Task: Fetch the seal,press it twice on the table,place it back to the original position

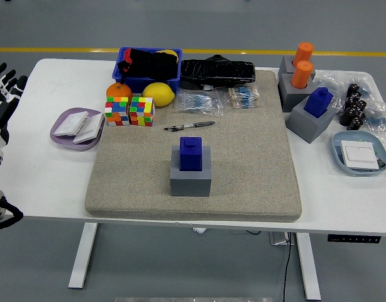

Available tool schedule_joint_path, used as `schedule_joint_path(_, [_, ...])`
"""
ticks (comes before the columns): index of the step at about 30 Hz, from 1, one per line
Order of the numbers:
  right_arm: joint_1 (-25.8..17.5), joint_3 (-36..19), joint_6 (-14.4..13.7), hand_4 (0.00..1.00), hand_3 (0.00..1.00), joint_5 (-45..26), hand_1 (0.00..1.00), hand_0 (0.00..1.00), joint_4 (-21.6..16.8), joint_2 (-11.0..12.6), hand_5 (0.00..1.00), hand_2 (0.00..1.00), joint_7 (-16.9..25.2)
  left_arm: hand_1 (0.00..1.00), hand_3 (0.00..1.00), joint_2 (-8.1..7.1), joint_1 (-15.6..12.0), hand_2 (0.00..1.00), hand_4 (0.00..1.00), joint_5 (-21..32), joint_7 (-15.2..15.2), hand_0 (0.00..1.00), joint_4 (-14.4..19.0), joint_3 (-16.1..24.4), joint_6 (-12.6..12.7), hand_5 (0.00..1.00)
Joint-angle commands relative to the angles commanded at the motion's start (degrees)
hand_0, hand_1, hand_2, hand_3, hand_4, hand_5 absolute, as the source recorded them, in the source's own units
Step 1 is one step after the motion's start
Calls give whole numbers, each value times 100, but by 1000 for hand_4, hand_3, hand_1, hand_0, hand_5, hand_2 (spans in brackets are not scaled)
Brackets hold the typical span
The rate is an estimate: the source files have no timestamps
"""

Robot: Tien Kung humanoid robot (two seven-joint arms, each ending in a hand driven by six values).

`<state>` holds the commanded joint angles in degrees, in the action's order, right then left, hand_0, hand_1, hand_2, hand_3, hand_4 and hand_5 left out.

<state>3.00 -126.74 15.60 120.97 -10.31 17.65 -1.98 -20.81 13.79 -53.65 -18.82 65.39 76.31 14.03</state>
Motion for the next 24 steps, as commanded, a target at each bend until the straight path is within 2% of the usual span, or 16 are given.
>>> schedule_joint_path(14, [-31,-1,-22,780,614,1,681,784,0,30,449,661,28,922,946,13,-39,904,954,-15,27,878,57,-13,-2,579])
schedule_joint_path(21, [-31,-81,-37,779,614,89,681,784,-10,-31,449,661,52,920,945,35,-46,904,953,-12,8,877,271,41,8,579])
schedule_joint_path(24, [-12,-74,-35,779,614,74,681,784,-8,-20,449,661,53,920,945,41,-49,904,953,-26,38,877,216,72,9,579])
